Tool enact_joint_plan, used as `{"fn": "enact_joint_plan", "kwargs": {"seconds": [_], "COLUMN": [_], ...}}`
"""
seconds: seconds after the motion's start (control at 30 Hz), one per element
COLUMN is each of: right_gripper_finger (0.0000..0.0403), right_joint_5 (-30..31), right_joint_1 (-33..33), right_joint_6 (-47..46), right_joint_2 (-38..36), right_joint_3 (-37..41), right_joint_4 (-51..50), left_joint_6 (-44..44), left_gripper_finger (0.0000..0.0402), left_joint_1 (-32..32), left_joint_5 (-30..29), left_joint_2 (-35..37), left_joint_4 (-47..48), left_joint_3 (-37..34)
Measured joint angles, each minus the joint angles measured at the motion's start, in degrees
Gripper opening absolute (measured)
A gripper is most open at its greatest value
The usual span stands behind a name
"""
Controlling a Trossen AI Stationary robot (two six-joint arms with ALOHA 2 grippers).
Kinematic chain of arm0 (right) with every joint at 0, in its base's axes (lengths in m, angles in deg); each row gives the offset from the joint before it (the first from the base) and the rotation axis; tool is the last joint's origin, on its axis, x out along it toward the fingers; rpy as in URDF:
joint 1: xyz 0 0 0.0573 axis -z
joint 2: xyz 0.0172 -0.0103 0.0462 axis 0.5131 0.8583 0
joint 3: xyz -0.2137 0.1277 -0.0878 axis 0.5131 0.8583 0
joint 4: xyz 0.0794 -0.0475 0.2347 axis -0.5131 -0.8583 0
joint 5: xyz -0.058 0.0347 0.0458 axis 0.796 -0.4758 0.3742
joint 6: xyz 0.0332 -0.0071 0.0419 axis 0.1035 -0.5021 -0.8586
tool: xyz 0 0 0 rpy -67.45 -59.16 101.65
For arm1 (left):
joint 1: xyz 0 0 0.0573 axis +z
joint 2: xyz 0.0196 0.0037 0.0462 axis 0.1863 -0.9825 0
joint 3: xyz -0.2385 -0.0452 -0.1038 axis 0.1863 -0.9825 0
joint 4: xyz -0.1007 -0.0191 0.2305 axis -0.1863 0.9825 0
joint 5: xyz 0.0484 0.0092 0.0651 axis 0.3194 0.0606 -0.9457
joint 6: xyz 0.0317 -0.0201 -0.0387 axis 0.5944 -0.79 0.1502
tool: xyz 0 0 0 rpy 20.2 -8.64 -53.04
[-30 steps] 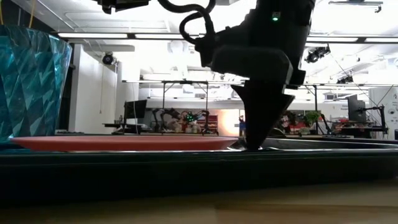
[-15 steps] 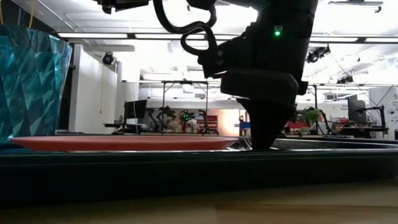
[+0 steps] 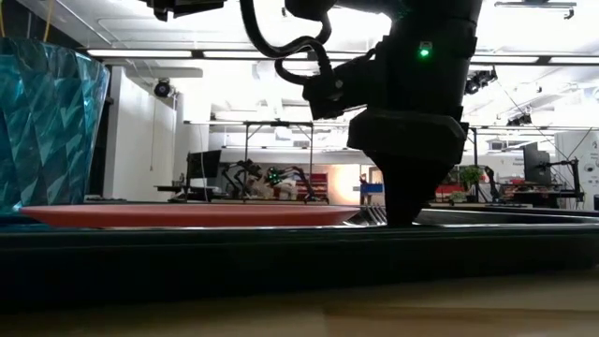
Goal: Pick and place plate/cup/fork/spoon on tray
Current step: Put the black spoon on the black serving tray to the left of the orange fork, then return to Home Position
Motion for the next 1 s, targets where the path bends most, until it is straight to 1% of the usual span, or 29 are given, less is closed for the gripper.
{"fn": "enact_joint_plan", "kwargs": {"seconds": [0.13, 0.27, 0.37, 0.4, 0.47, 0.57, 0.63, 0.7, 0.8, 0.9, 1.0], "right_gripper_finger": [0.0, 0.0, 0.0, 0.0, 0.0, 0.0, 0.0, 0.0, 0.0, 0.0, 0.0], "right_joint_5": [2.6, 5.7, 9.5, 10.7, 12.0, 12.1, 11.9, 11.6, 10.8, 10.8, 10.2], "right_joint_1": [-0.4, -1.4, -2.1, -2.4, -2.6, -2.9, -3.0, -2.7, -0.9, 0.9, 2.5], "right_joint_6": [2.6, 4.0, 4.0, 3.4, 1.3, -2.6, -4.1, -4.2, -2.3, 1.8, 7.2], "right_joint_2": [-1.9, -5.5, -9.0, -10.6, -15.3, -24.8, -31.9, -38.7, -47.5, -53.9, -58.1], "right_joint_3": [0.0, 0.0, 0.2, 1.4, 6.1, 18.1, 27.3, 36.1, 47.0, 54.9, 60.0], "right_joint_4": [-2.7, -9.2, -14.1, -14.5, -13.1, -5.6, 2.3, 11.8, 25.8, 37.9, 45.9], "left_joint_6": [1.6, 1.9, 1.9, 2.0, 2.0, 1.4, 1.1, 2.1, 3.0, -0.6, -6.1], "left_gripper_finger": [0.0145, 0.0145, 0.0145, 0.0145, 0.0145, 0.0145, 0.0145, 0.0145, 0.0145, 0.0145, 0.0138], "left_joint_1": [0.0, 0.0, 0.0, 0.0, 0.0, 0.0, 0.3, 1.6, 5.9, 10.9, 14.0], "left_joint_5": [-0.3, -1.0, -1.0, -1.0, -1.0, -0.6, 2.2, 6.6, 14.2, 20.7, 27.7], "left_joint_2": [0.0, 0.2, 0.2, 0.6, 1.7, 4.1, 5.9, 7.5, 8.7, 9.4, 9.4], "left_joint_4": [0.0, 0.0, 0.9, 2.0, 3.8, 6.6, 6.8, 6.7, 5.4, 6.9, 12.3], "left_joint_3": [0.0, 0.0, 0.0, 0.0, 0.0, 0.0, 0.0, 0.0, 0.0, 0.1, 0.0]}}
